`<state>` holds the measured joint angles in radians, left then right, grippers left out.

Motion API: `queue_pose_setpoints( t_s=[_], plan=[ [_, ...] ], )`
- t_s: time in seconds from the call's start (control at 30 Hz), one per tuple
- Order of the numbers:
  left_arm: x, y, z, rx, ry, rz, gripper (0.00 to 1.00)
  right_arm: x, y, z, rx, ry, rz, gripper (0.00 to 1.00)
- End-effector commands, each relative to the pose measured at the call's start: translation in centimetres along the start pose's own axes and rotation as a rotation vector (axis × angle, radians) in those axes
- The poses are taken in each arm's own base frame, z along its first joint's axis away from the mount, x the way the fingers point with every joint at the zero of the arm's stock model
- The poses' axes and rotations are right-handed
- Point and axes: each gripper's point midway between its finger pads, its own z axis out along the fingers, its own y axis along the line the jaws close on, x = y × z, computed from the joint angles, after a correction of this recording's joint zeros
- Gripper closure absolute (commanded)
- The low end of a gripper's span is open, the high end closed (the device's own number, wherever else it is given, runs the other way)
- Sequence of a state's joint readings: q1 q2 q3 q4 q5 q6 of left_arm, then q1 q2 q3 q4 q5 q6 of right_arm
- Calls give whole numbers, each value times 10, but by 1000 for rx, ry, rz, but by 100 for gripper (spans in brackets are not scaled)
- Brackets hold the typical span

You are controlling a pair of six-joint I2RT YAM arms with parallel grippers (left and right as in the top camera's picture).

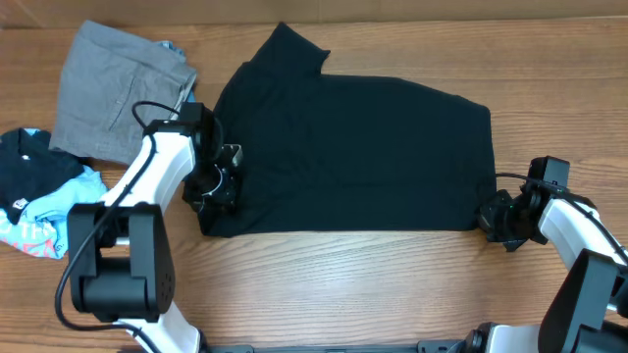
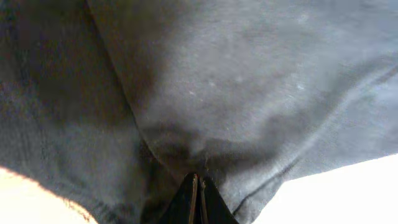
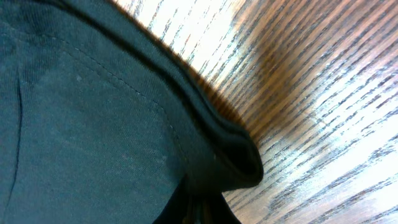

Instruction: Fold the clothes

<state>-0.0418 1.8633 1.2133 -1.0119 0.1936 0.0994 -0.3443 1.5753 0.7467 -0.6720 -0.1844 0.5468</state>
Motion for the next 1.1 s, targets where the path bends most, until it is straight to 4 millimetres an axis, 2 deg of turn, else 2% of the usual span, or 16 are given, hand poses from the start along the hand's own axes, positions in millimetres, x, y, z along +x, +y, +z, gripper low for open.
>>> queue_pose_setpoints(
  t_s=[0.0,0.13,0.33,0.37,0.4,0.47,0.53,0.57,0.7,0.83,0.97,1.07],
  plan=[
    [-9,19,-1,-51,-35,-53,96,4,-22,5,101,-1,13,96],
    [-38,30,-15,-59,-147,-64,96,9,-34,4,162,7,66,96],
    [-70,32,-37,-72,-261,-46,91,6,-45,1,224,-22,69,96],
    [-74,32,-41,-73,-275,-43,84,5,-45,1,225,-23,69,96],
    [-76,32,-43,-74,-282,-42,70,5,-45,1,225,-23,68,96],
    [-76,31,-45,-73,-280,-42,61,5,-45,1,225,-23,68,96],
    [-66,29,-43,-64,-240,-49,52,6,-46,1,227,-20,68,96],
    [-58,27,-41,-53,-205,-56,51,7,-46,1,230,-19,68,96],
    [-14,19,-34,-18,-25,-93,50,7,-48,0,240,-18,69,96],
    [19,14,-31,-2,104,-117,53,7,-48,1,240,-17,69,96],
    [25,15,-22,-1,120,-110,56,7,-48,0,240,-17,69,96],
    [18,21,-11,-25,83,-100,66,7,-48,0,240,-17,69,96]
  ],
)
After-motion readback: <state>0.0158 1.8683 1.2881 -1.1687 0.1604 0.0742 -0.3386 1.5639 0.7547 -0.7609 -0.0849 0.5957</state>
